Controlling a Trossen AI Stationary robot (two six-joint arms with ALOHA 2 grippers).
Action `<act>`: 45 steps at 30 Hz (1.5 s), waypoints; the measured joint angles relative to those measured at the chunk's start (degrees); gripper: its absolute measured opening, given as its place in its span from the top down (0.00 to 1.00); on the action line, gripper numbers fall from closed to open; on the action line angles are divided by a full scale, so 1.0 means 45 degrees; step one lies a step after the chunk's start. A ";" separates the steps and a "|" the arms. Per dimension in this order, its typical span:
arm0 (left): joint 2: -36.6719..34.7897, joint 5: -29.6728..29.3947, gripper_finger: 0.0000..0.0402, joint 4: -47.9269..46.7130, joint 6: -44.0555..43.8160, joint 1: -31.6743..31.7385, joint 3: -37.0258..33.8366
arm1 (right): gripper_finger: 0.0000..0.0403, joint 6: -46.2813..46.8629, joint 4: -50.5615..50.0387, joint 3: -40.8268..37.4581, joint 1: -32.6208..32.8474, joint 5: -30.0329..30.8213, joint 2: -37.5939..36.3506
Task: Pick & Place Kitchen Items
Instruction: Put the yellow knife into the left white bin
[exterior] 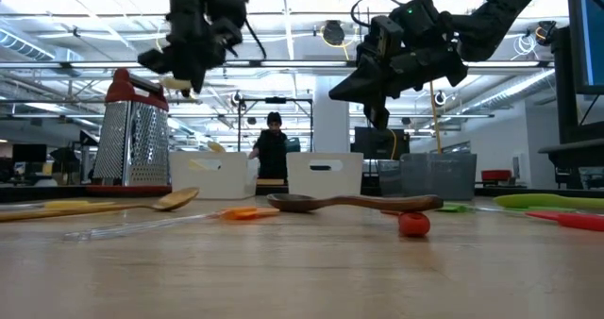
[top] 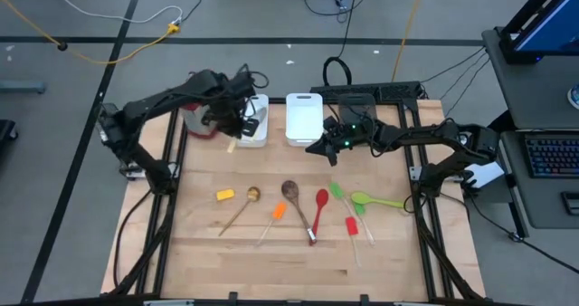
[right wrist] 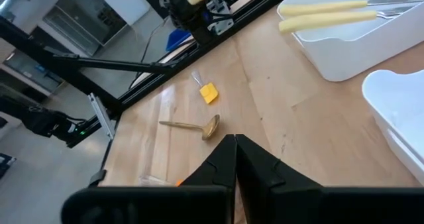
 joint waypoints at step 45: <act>0.4267 0.3368 0.87 -0.1839 -0.0119 0.2344 0.2094 | 1.00 -0.0500 0.0060 0.0000 -0.0010 -0.1297 0.0000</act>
